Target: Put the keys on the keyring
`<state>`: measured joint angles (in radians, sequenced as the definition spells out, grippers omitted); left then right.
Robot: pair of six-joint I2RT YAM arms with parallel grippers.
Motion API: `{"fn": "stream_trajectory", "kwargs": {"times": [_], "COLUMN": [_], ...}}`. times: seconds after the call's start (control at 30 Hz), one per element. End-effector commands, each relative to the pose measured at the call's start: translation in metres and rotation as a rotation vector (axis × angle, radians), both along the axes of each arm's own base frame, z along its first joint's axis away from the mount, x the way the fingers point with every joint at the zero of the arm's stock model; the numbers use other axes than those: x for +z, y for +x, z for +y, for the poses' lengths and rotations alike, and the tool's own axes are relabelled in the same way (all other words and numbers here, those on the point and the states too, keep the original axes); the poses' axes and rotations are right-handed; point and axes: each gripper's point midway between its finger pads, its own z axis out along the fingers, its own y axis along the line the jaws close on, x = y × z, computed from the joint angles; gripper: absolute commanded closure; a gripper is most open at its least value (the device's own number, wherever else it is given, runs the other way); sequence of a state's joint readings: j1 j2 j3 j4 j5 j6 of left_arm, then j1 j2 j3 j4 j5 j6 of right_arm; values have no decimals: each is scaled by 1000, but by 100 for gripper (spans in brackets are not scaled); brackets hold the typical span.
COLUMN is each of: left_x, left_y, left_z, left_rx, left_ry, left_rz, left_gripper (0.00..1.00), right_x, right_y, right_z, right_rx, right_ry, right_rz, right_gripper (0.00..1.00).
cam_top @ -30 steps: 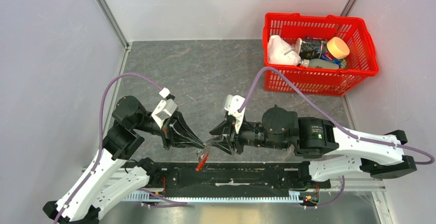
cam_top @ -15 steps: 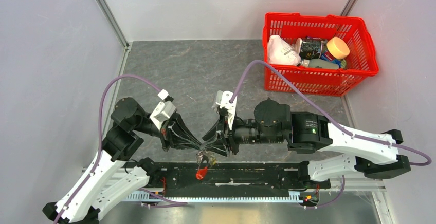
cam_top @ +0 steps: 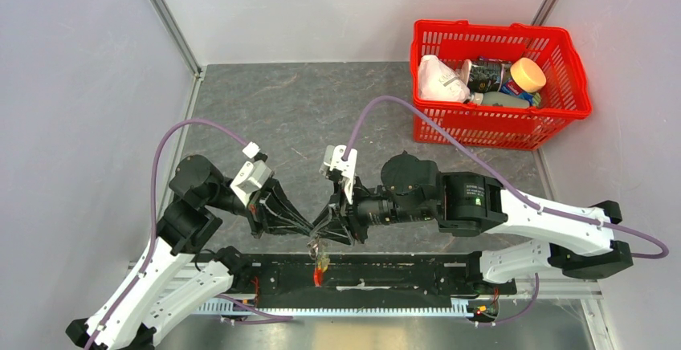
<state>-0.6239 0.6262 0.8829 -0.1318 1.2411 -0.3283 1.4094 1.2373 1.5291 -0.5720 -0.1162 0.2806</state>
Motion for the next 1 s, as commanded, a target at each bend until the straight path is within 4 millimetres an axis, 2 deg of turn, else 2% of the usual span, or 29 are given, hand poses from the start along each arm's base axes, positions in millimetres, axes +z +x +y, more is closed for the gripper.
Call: {"fn": "stream_trajectory", "kwargs": {"times": [0.0,0.2,0.5,0.67,0.97], "left_x": [7,7,7,7,10], "left_y": [-8,-7,-6,-6,0], "left_z": [3,3,2,2,0], "left_rx": [-33,-29,-28,-26,11], "left_ry": [-21,-20,-20,-19,-23], "left_rz": [-22,-18,-20,-17,-7], "left_gripper": [98,98,98,98,98], "right_x": [21,19,18,17,19], "right_y": [-6,-8,-8,-9,-7], "right_z": [-2,-4,-7,-6,0], "right_rx": [29,39,36,47,53], "right_ry": [42,36,35,32,71], "right_rz": [16,20,19,19,-18], "right_gripper": [68,73,87,100,100]}}
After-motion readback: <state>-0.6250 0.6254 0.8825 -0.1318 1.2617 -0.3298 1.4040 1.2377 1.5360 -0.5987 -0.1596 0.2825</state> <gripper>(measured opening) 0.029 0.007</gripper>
